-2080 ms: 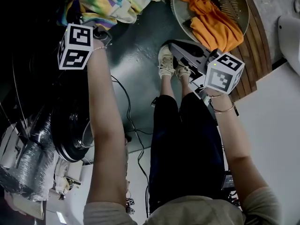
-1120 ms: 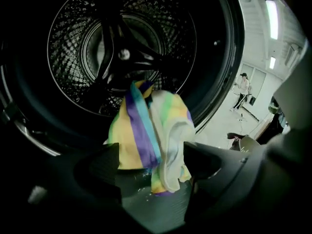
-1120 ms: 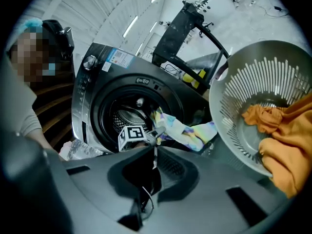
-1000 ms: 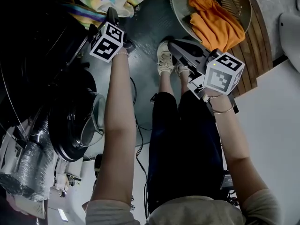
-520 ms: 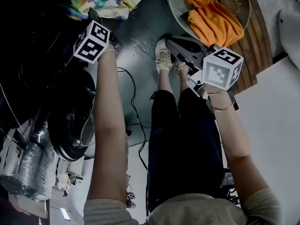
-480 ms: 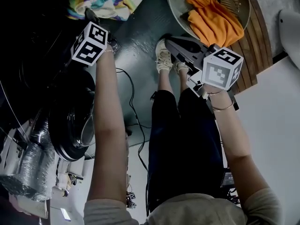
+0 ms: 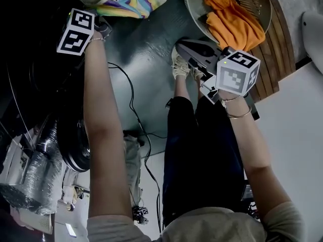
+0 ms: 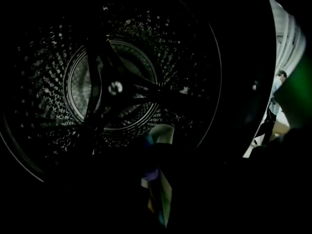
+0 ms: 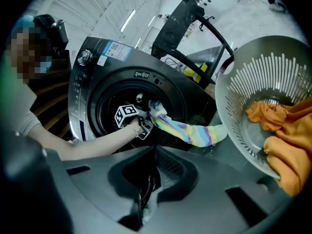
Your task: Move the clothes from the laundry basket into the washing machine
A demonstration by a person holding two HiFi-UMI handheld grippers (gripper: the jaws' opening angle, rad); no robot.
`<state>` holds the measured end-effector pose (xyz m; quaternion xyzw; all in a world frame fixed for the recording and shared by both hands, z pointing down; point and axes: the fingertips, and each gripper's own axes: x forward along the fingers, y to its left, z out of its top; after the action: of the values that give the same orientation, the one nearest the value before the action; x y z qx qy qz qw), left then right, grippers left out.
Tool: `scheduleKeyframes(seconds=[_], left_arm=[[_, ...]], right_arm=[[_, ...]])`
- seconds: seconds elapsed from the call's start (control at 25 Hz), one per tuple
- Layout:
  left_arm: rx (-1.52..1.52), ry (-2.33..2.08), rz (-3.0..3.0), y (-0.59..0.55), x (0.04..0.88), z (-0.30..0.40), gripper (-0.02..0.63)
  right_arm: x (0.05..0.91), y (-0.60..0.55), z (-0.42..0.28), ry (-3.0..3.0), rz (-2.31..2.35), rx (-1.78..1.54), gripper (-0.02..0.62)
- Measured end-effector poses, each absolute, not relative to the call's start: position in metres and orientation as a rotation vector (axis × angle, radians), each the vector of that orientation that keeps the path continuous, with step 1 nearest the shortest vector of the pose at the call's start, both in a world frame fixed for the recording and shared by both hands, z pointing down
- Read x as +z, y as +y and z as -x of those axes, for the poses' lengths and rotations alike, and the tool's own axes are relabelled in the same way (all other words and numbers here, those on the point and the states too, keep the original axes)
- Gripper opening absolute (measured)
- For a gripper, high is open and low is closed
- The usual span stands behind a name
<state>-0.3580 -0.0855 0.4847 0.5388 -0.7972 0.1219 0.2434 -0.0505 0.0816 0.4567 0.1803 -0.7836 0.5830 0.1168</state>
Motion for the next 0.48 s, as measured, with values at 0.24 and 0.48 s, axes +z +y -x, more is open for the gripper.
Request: scheduleKeyframes(seconds=[0.24, 0.48], left_arm=[[0.218, -2.122, -1.393, -0.062, 0.495, 0.347, 0.276], [0.277, -1.933, -1.51, -0.016, 0.52, 0.282, 0.353]], right_arm=[[0.463, 0.085, 0.045, -2.271, -0.547, 1.715, 0.02], [0.466, 0.086, 0.044, -2.254, -0.552, 1.714, 0.02]])
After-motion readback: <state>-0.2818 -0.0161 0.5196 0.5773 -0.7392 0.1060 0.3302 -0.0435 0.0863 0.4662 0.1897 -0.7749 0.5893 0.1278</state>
